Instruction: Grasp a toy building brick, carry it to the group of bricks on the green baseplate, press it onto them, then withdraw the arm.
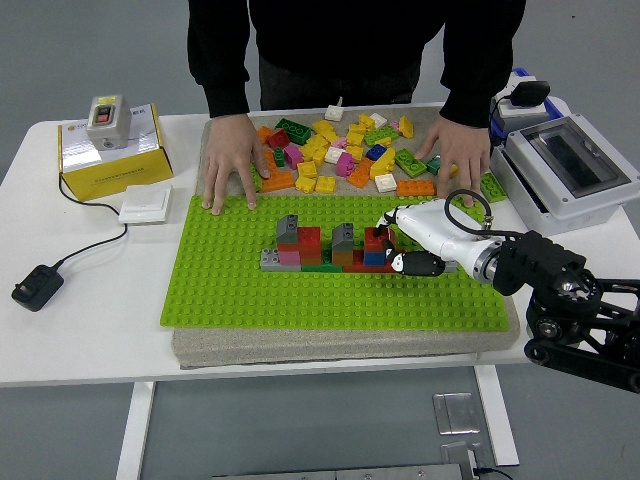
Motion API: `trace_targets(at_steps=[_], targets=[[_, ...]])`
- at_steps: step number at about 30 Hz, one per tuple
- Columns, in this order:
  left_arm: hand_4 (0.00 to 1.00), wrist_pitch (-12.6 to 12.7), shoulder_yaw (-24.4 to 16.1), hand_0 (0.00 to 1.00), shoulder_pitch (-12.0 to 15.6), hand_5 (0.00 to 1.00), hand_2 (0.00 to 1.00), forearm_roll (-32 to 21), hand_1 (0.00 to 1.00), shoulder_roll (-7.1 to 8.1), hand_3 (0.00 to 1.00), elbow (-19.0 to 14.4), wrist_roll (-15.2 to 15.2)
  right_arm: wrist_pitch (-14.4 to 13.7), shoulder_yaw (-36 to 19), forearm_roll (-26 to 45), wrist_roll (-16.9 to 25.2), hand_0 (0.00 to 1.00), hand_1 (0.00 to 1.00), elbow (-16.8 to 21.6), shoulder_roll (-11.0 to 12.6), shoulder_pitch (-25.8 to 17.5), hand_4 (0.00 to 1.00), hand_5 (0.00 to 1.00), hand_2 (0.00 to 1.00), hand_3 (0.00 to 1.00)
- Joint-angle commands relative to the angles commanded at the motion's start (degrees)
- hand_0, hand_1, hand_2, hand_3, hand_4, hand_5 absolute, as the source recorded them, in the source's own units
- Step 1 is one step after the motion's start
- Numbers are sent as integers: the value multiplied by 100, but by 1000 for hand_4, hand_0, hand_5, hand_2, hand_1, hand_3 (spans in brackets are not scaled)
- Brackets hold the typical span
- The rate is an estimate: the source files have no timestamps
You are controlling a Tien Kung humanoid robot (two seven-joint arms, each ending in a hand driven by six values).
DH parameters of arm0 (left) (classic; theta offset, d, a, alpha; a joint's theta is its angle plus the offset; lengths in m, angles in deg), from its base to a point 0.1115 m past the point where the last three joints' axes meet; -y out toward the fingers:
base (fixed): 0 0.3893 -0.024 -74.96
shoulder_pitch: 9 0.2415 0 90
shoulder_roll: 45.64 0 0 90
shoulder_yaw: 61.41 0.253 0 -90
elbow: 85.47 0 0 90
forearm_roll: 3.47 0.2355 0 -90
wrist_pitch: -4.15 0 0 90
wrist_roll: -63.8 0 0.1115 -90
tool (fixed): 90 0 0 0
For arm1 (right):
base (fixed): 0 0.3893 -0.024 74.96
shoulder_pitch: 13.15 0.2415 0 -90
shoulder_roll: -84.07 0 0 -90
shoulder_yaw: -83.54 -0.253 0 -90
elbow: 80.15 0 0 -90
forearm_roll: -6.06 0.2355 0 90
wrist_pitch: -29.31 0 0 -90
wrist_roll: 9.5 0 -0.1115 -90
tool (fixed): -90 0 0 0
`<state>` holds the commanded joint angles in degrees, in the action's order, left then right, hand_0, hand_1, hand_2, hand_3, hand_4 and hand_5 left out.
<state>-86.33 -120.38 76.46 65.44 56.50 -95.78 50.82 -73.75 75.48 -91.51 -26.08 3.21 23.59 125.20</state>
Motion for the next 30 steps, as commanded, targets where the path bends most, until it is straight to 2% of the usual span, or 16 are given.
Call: trace_targets(at_steps=[30], targets=[[113, -3, 26, 608, -5, 707, 516, -1, 592, 2, 586, 0, -7, -131, -261, 305, 123, 85, 160, 110, 86, -2, 277, 499, 737, 701]])
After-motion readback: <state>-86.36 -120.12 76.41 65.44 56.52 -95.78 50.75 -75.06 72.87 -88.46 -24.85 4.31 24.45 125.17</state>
